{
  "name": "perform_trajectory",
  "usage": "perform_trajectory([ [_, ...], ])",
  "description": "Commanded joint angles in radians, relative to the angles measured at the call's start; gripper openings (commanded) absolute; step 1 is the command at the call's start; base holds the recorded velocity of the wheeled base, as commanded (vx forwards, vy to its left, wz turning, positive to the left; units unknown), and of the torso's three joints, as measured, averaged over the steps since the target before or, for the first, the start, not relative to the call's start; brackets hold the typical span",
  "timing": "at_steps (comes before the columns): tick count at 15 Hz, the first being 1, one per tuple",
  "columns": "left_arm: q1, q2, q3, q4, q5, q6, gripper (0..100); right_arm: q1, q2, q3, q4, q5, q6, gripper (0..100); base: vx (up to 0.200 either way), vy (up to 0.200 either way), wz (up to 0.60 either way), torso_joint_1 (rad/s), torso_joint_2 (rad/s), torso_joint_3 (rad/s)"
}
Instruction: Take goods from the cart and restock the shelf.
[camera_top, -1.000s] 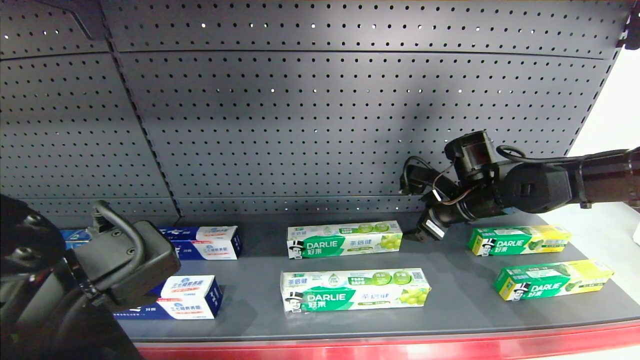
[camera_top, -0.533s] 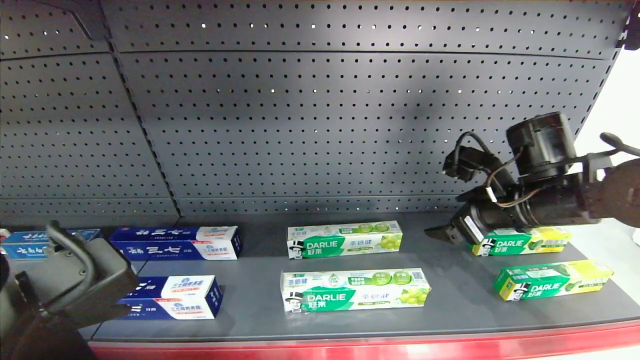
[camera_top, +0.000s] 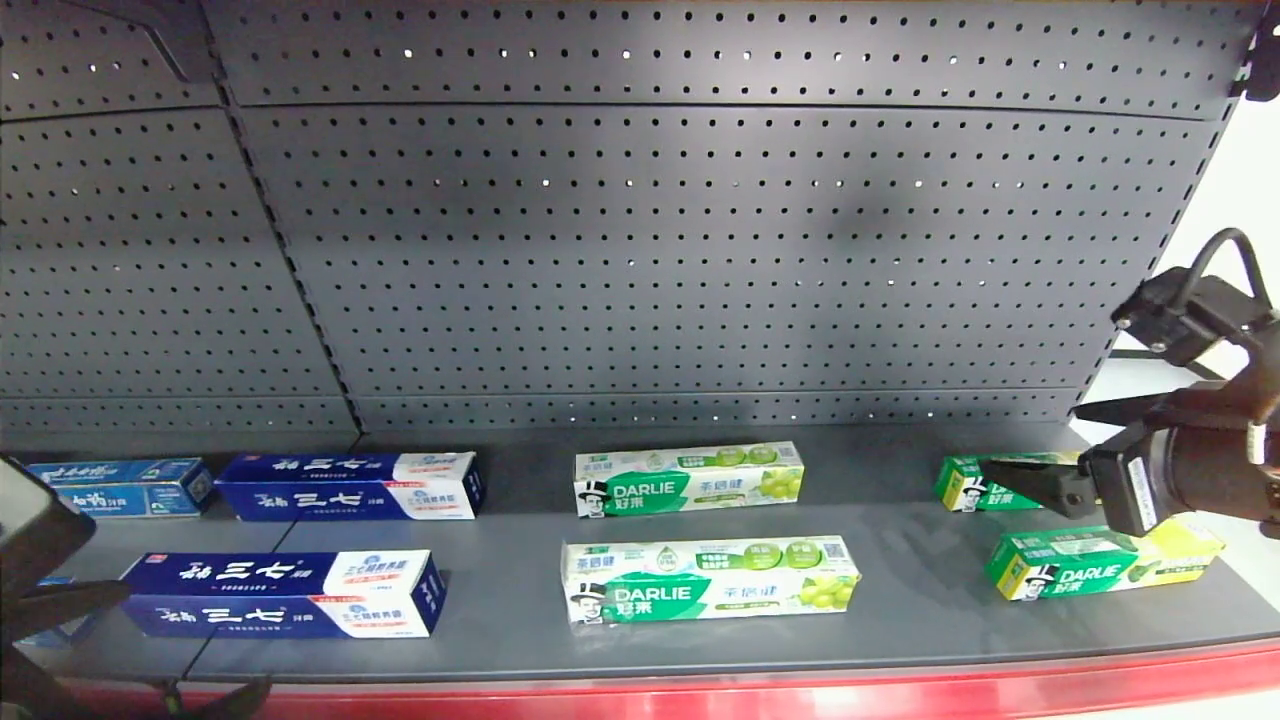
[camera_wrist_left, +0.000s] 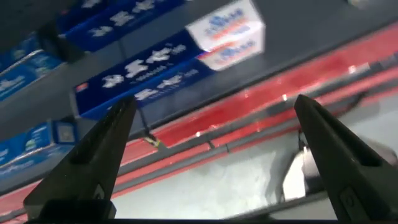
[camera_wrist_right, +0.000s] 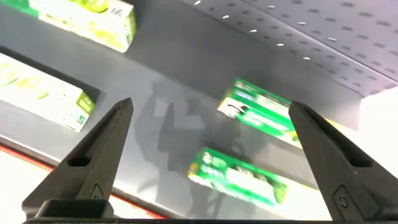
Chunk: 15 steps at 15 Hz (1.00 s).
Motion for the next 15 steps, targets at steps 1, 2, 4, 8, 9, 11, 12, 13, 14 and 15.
perform_trajectory([
  [1, 0.129, -0.102, 0.079, -0.075, -0.031, 0.055, 100, -0.032, -0.094, 0.04, -0.01, -0.001, 0.003, 100, 0.0, 0.0, 0.0, 0.0, 0.0, 0.0],
  [2, 0.173, -0.134, 0.109, -0.085, -0.042, 0.083, 100, -0.049, -0.112, 0.048, -0.011, -0.002, 0.003, 100, 0.0, 0.0, 0.0, 0.0, 0.0, 0.0],
  [4, 0.222, -0.191, 0.146, -0.088, -0.043, 0.105, 100, -0.081, -0.154, 0.066, -0.013, -0.005, 0.004, 100, 0.0, 0.0, 0.0, 0.0, 0.0, 0.0],
  [8, 0.383, -0.392, 0.244, -0.088, -0.094, 0.108, 100, -0.184, -0.276, 0.135, -0.013, -0.005, 0.08, 100, 0.0, 0.0, 0.0, 0.0, 0.0, 0.0],
  [9, 0.385, -0.45, 0.284, -0.088, -0.08, 0.115, 100, -0.192, -0.318, 0.167, -0.013, -0.007, 0.08, 100, 0.0, 0.0, 0.0, 0.0, 0.0, 0.0],
  [11, 0.393, -0.561, 0.32, -0.087, -0.034, 0.128, 100, -0.213, -0.422, 0.238, -0.008, -0.03, 0.08, 100, 0.0, 0.0, 0.0, 0.0, 0.0, 0.0],
  [12, 0.396, -0.576, 0.326, -0.085, -0.031, 0.126, 100, -0.219, -0.437, 0.249, -0.008, -0.036, 0.08, 100, 0.0, 0.0, 0.0, 0.0, 0.0, 0.0],
  [13, 0.446, -0.668, 0.372, -0.084, -0.029, 0.123, 100, -0.255, -0.529, 0.333, -0.011, -0.059, 0.09, 100, 0.0, 0.0, 0.0, 0.0, 0.0, 0.0],
  [14, 0.498, -0.714, 0.416, -0.087, -0.031, 0.121, 100, -0.288, -0.595, 0.39, -0.013, -0.059, 0.103, 100, 0.0, 0.0, 0.0, 0.0, 0.0, 0.0],
  [15, 0.54, -0.774, 0.458, -0.087, -0.032, 0.118, 100, -0.296, -0.658, 0.443, -0.013, -0.064, 0.104, 100, 0.0, 0.0, 0.0, 0.0, 0.0, 0.0],
])
